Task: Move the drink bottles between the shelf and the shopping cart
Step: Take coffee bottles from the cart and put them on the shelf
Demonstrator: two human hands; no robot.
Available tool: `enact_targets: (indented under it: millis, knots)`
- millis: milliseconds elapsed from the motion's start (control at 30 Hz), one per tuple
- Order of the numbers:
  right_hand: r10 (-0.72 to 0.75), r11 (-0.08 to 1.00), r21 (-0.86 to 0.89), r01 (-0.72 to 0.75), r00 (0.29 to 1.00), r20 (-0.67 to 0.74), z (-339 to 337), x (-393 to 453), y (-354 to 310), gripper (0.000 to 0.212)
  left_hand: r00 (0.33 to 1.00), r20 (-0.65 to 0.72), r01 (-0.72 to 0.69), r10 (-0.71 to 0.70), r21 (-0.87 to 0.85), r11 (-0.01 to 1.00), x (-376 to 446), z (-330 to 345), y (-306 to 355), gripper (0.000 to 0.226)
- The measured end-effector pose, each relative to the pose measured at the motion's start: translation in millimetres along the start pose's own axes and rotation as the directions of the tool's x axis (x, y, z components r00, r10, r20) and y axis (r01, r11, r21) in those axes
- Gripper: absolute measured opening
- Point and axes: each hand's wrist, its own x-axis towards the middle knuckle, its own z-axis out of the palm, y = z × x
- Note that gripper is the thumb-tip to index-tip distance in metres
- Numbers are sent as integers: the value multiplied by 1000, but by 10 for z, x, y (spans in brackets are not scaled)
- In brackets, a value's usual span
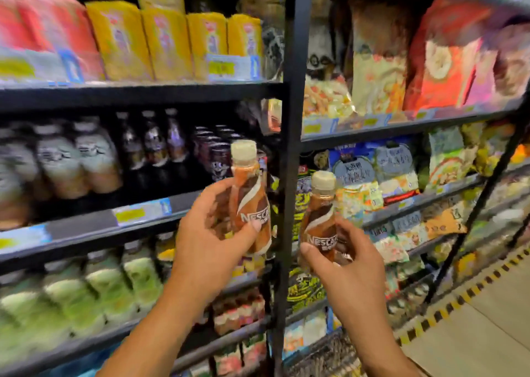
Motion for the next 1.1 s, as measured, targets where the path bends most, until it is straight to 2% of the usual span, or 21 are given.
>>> enact_targets:
  millis: [167,333,500,633,733,800,900,967,1100]
  knots:
    - [-54,998,42,48,988,143,743,-41,-473,40,997,-76,-5,14,116,993,132,-818,242,52]
    - [-68,997,-3,72,957,282,1339,12,-868,24,991,-113,100,-77,207,973,378,-1484,263,41]
    - [-20,993,-106,58,944,329,1836,318,-1055,36,956,-186,267,-229,219,938,697,-1925,133,28]
    - [-25,990,-125,69,946,323,2137,654,-1164,51,913,-228,371,-337,123,921,992,-2090,16,17]
    - [-17,990,-130,63,945,328,2319,911,-1245,54,897,-240,406,-372,109,907,1224,-2097,-7,32]
    - [-3,985,-163,60,945,328,2431,1063,-1295,54,894,-257,405,-366,116,907,1353,-2072,-28,33]
    - [38,972,-229,50,931,364,2594,1223,-1312,56,888,-313,408,-338,197,891,1485,-1994,-99,25]
    - [52,957,-281,66,918,393,2683,1303,-1264,49,891,-325,412,-316,289,864,1518,-1964,-175,28]
    - [63,927,-359,113,893,445,2782,1364,-1121,37,917,-269,391,-296,451,802,1512,-2031,-378,21]
